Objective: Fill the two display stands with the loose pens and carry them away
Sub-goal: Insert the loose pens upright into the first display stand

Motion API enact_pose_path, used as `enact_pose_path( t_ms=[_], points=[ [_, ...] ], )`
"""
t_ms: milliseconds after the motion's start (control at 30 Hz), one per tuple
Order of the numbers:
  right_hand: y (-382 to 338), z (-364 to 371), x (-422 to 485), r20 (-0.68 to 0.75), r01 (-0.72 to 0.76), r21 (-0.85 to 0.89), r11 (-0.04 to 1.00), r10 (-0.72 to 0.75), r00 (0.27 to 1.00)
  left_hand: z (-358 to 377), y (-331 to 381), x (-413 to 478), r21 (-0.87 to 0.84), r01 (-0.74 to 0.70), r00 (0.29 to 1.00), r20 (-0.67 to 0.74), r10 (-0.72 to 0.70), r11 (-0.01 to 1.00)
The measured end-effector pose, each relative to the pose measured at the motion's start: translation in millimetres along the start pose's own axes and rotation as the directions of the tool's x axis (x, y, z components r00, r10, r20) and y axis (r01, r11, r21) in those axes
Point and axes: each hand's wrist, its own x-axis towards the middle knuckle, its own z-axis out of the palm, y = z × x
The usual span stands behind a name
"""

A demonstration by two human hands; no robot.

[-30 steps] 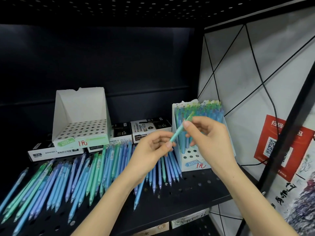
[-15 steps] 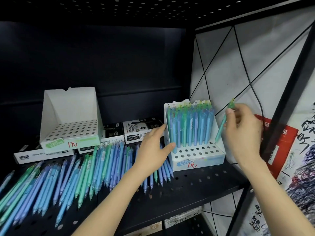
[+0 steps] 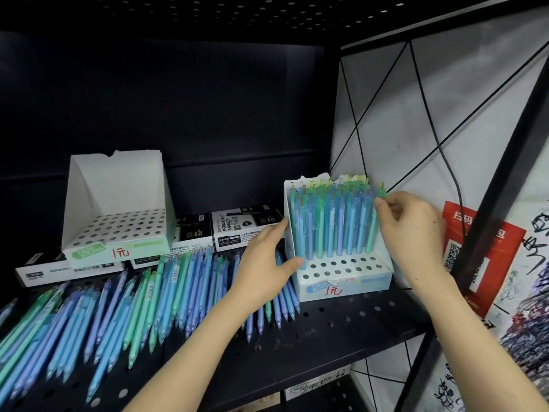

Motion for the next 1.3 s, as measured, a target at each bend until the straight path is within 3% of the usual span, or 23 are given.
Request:
enact_pose_path(
  t_ms=[233, 367, 467, 533, 600, 667, 767, 900, 967, 1133, 1300],
  points=[
    [1, 4, 4, 0.11, -0.066, -0.14, 0.988, 0.082, 0.99, -1, -1, -1, -0.027, -0.001, 1.0, 0.003, 0.001, 1.0],
    [-8, 4, -7, -0.039, -0.017, -0.204, 0.979, 0.01, 0.999, -7, -2, -5, -0.007, -0.014, 1.0, -0.007, 0.014, 1.0],
    [-31, 8, -31, -0.128, 0.107, -0.062, 0.992, -0.115, 0.985, -22, -9, -10, 0.044, 0.002, 0.998, -0.066, 0.001, 0.999],
    [-50, 17, -49, -0.03, 0.198, 0.061, 0.978, -0.196, 0.98, -37, -16, -14, 0.109, 0.036, 0.993, -0.112, -0.023, 0.993],
    [-66, 28, -66, 0.174, 0.227, 0.142, 0.964, -0.25, 0.953, -54, -24, -22, 0.182, 0.087, 0.985, -0.16, -0.058, 0.979],
    [-76, 41, -79, 0.38, 0.243, 0.151, 0.958, -0.283, 0.881, -71, -35, -32, 0.251, 0.175, 0.971, -0.205, -0.124, 0.952],
    [-84, 59, -93, 0.53, 0.298, 0.094, 0.95, -0.301, 0.793, -92, -49, -48, 0.39, 0.33, 0.938, -0.239, -0.251, 0.86],
    [-94, 79, -103, 0.645, 0.332, 0.027, 0.943, -0.27, 0.715, -103, -63, -60, 0.57, 0.45, 0.888, -0.204, -0.412, 0.688],
    [-102, 87, -106, 0.677, 0.309, 0.023, 0.951, -0.242, 0.695, -103, -68, -62, 0.588, 0.47, 0.872, -0.196, -0.448, 0.658],
    [-116, 104, -104, 0.711, 0.159, 0.047, 0.986, -0.145, 0.688, -105, -66, -58, 0.446, 0.505, 0.861, -0.192, -0.472, 0.739],
    [-121, 114, -104, 0.707, 0.008, 0.096, 0.995, -0.074, 0.703, -108, -64, -55, 0.257, 0.599, 0.8, -0.196, -0.567, 0.758]
  ],
)
